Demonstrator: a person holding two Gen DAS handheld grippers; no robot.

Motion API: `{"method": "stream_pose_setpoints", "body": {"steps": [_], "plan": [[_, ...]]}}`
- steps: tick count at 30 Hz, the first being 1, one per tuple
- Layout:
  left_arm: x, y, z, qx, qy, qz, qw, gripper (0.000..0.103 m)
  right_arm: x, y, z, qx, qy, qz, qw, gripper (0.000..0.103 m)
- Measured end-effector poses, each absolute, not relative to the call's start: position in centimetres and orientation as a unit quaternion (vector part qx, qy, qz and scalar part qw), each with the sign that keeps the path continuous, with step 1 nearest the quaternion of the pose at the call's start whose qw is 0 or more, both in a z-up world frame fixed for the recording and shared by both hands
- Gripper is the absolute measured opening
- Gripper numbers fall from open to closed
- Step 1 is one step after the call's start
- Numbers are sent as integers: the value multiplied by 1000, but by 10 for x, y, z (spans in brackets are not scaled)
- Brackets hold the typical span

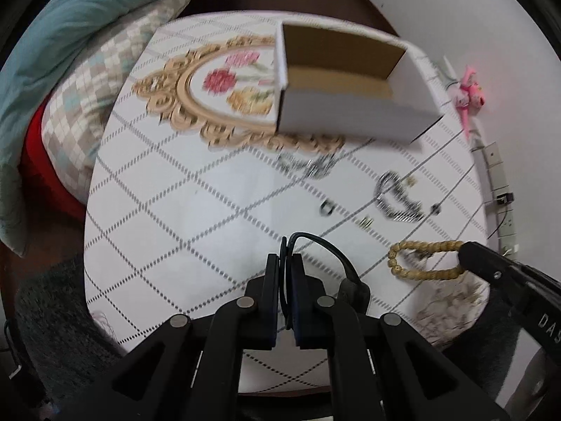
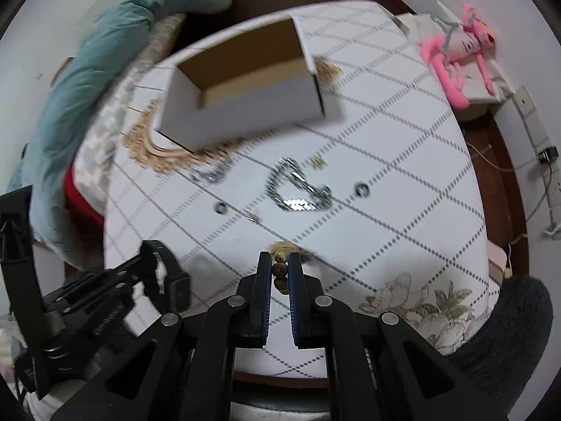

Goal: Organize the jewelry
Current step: 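Carry the watch band into the box with the left tool while the right drops the bracelet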

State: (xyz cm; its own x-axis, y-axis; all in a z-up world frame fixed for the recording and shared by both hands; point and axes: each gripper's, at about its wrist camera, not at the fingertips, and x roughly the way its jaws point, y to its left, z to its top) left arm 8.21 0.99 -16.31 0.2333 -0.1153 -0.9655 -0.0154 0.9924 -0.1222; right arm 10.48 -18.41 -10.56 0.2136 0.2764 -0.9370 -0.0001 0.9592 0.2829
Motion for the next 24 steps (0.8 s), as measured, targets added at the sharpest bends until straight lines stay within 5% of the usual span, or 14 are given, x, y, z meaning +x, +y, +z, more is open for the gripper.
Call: {"method": "stream_pose_setpoints", "body": {"steps": [12, 21, 24], "plan": [[184, -7, -108, -64, 578, -56, 811, 4, 178, -169, -15, 106, 544, 151, 818, 10], [259, -9, -129, -67, 599, -65, 795, 5, 265, -173, -31, 124, 555, 146, 809, 10], [277, -11, -137, -73, 616, -64, 782, 13, 285, -173, -43, 130, 565, 144, 802, 10]]}}
